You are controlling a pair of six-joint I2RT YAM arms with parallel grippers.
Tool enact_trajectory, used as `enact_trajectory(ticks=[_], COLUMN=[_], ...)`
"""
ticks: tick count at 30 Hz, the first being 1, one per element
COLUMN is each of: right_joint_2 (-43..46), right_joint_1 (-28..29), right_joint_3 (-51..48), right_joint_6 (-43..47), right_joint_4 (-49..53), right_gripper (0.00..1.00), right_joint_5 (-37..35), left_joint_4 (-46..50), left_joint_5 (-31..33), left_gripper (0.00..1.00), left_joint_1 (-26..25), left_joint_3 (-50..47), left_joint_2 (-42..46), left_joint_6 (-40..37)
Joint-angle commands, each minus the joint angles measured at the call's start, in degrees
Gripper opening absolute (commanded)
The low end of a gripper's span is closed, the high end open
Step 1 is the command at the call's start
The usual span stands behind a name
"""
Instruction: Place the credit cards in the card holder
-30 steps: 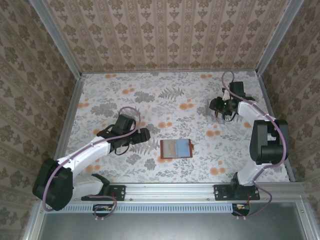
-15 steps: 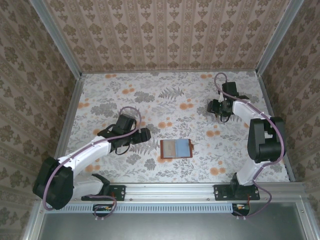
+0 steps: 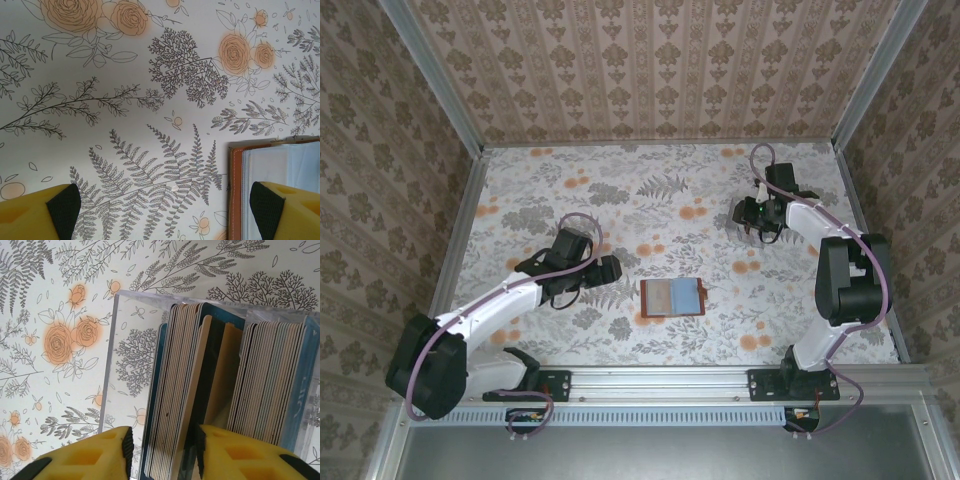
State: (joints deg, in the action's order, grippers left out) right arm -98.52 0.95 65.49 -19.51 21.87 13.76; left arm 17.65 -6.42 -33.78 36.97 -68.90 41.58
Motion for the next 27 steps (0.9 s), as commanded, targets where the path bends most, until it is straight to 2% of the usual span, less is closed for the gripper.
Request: enact_trajectory(ticks=[1,6,12,16,21,27], right_joint_2=[1.41,1.58,2.28,2.21,2.19,2.85], right_joint_1=[0.02,0.04,-0.02,0.02,0.02,0.0], right_joint_3=[-0.48,-0.41,-0.45,-0.28,-0.02,0.25], right_joint_6=[-0.11,-0.37,-0.56,-0.53,-0.52,-0.19], right_joint_4=[-1.12,-1.25,-1.06,-0.94,-0.51,0.33], right_gripper=[0.38,0.31,0.28,0.21,0.19,0.1], right_joint_5=[1.6,1.62,1.46,1.62,1.62,0.92], left_joint_4=[0.21,-0.02,-0.04,-0.02,0.27,0.3], left_joint_5=[0.24,-0.01,0.0,-0.24,-0.26,-0.42], left_gripper=[0.92,0.92,0.92,0.92,0.92,0.92], left_joint_1=[-0.5,-0.5,-0.67,-0.67,-0.93,-1.11], left_joint_3=[1.33,1.74,2.05,2.49,3.28,3.8], left_joint_2=[-0.51,-1.27,-1.83,-2.51,-3.59,-4.27], left_joint_6=[0.2,0.43,0.42,0.26,0.22,0.15])
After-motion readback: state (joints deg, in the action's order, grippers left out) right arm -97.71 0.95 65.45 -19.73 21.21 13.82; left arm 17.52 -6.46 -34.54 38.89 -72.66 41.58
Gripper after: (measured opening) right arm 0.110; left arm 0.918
